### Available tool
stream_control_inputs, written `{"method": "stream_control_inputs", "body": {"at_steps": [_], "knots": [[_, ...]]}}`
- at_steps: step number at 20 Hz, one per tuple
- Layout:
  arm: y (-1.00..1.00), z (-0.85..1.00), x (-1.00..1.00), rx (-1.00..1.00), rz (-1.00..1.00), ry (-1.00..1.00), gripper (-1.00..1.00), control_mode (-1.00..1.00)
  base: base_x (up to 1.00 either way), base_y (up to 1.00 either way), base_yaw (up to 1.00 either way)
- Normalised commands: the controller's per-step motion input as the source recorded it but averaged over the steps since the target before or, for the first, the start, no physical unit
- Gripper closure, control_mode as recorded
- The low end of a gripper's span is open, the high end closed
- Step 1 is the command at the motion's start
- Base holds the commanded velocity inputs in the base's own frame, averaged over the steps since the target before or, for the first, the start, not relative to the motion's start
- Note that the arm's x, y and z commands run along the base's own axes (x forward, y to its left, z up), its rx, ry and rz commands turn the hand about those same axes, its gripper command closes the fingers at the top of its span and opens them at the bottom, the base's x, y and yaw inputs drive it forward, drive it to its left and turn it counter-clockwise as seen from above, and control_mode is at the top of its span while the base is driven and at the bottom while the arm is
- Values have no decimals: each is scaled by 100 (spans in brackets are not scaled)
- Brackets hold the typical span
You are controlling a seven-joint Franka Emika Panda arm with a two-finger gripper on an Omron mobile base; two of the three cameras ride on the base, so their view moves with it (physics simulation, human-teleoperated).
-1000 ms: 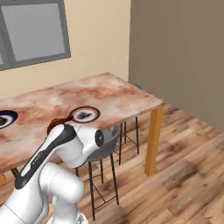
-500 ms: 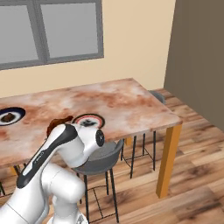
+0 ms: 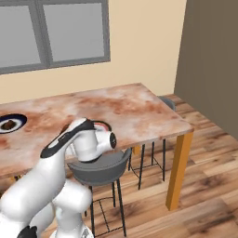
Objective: Take the chicken drumsticks from the pan and place one on each plate on the dining counter.
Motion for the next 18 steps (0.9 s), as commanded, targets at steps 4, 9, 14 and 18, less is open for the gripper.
{"method": "stream_control_inputs", "body": {"at_steps": [4,9,14,18], "knots": [[-8,-2,100,0,3,7,100,-100,0,0,0],[-2,0,100,0,0,14,100,-100,0,0,0],[-1,-19,100,-6,0,17,100,-100,0,0,0],[-1,-63,99,-17,0,18,100,-100,0,0,0]]}}
